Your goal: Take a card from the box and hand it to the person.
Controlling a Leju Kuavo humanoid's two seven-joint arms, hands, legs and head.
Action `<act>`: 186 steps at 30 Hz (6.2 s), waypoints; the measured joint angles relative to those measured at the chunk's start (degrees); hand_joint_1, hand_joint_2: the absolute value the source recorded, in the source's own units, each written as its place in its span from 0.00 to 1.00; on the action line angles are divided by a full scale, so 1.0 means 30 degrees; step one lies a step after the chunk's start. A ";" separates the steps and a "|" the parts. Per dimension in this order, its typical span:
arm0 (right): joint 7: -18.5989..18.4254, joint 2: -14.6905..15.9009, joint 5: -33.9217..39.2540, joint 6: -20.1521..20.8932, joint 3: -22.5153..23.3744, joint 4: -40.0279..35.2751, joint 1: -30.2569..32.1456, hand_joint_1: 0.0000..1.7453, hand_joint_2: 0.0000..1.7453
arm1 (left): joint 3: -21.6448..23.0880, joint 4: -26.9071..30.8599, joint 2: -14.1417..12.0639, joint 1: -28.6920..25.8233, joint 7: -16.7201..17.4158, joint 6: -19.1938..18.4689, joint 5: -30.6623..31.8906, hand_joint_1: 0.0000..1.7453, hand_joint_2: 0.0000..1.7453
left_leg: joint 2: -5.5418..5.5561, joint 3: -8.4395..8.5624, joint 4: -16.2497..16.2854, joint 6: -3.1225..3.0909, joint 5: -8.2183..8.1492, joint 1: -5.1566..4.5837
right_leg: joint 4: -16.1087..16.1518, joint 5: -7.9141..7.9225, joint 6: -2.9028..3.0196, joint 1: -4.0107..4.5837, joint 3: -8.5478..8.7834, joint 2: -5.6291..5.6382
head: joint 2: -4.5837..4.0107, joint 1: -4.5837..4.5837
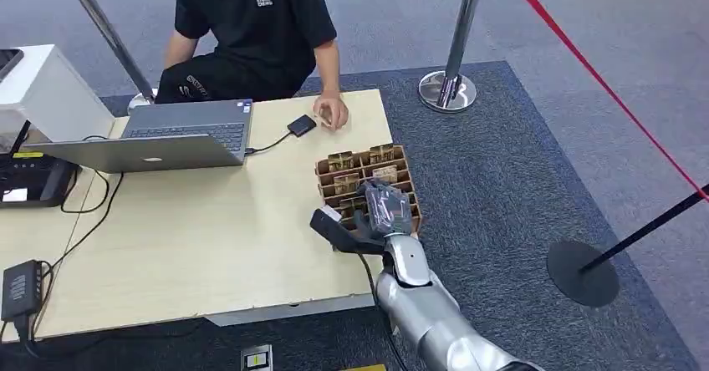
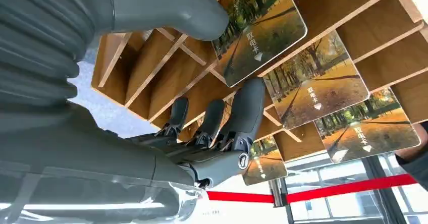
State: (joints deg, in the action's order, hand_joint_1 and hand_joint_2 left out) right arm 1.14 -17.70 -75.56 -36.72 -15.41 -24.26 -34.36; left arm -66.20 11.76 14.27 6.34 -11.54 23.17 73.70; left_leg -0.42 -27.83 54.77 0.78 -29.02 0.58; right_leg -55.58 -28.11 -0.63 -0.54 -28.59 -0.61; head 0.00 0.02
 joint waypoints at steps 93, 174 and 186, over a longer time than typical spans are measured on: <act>0.1041 -0.0648 0.1472 0.0073 0.1290 0.0255 -0.0289 0.43 1.00 | -0.0525 0.0000 -0.0015 0.0013 0.0306 0.0306 -0.0044 0.00 0.00 | 0.0000 -0.0027 0.0000 0.0000 0.0004 0.0002 | 0.0000 0.0004 0.0007 0.0001 -0.0029 0.0000 | 0.0000 0.0000; 0.1427 -0.0874 0.0510 -0.0517 0.0969 0.0495 -0.0134 0.51 1.00 | -0.0539 0.0000 -0.0022 0.0025 0.0080 0.0313 0.0117 0.00 0.00 | 0.0000 -0.0039 -0.0001 0.0000 0.0003 0.0002 | 0.0002 0.0004 0.0008 0.0001 -0.0038 0.0000 | 0.0000 0.0000; 0.0801 -0.0882 -0.0299 -0.0656 0.0227 0.0495 0.0084 0.53 1.00 | -0.0561 0.0000 -0.0022 0.0028 0.0029 0.0321 -0.0124 0.00 0.00 | 0.0001 -0.0042 -0.0001 0.0000 0.0003 0.0002 | 0.0001 0.0004 0.0008 0.0001 -0.0039 0.0000 | 0.0000 0.0000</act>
State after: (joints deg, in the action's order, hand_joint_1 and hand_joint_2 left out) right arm 3.54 -20.35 -76.46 -38.69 -14.73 -22.77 -34.10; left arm -67.89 11.76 14.21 6.43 -11.45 24.13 73.33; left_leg -0.42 -27.96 54.77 0.77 -29.01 0.58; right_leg -55.58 -28.10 -0.61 -0.54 -28.71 -0.61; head 0.00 0.02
